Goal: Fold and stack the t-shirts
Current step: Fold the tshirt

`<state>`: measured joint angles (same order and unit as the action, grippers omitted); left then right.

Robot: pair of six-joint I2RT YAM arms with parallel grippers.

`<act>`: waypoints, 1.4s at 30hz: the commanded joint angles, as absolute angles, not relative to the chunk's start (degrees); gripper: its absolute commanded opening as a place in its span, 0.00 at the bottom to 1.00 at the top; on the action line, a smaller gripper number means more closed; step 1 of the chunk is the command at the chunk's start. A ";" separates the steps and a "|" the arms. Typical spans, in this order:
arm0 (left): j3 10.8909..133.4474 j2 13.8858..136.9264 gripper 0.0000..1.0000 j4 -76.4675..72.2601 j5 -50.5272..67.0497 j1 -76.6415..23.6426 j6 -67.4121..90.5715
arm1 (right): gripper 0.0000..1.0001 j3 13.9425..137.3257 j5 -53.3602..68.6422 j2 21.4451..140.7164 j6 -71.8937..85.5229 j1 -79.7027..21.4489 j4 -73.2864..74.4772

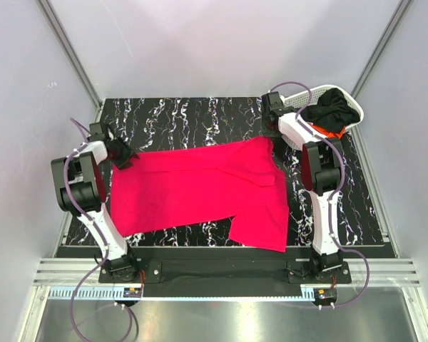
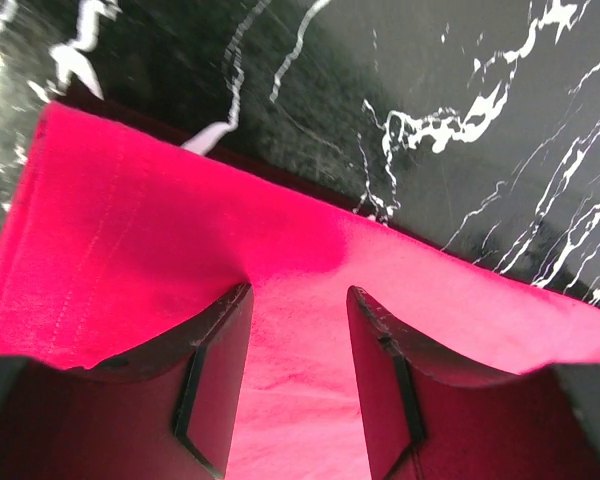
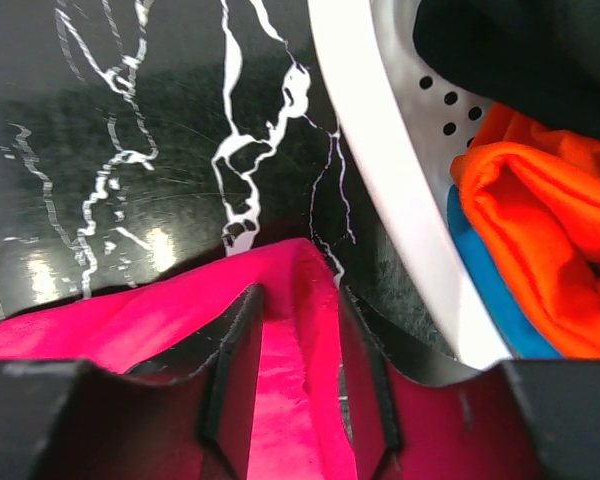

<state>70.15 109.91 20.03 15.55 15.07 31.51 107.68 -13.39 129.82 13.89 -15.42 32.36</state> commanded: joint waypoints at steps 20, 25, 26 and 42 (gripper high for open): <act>71.46 106.89 0.54 22.32 16.00 16.79 28.91 | 0.40 110.74 -18.80 128.16 10.02 -15.90 30.75; 65.93 96.52 0.56 24.25 15.73 14.60 32.51 | 0.53 109.61 -19.42 120.17 13.26 -18.02 37.51; 64.26 93.89 0.56 24.87 15.73 13.98 33.04 | 0.56 109.08 -18.73 119.10 14.49 -18.10 38.49; 43.33 68.91 0.50 27.86 22.50 0.26 31.38 | 0.36 78.16 2.81 103.54 16.24 -33.13 36.66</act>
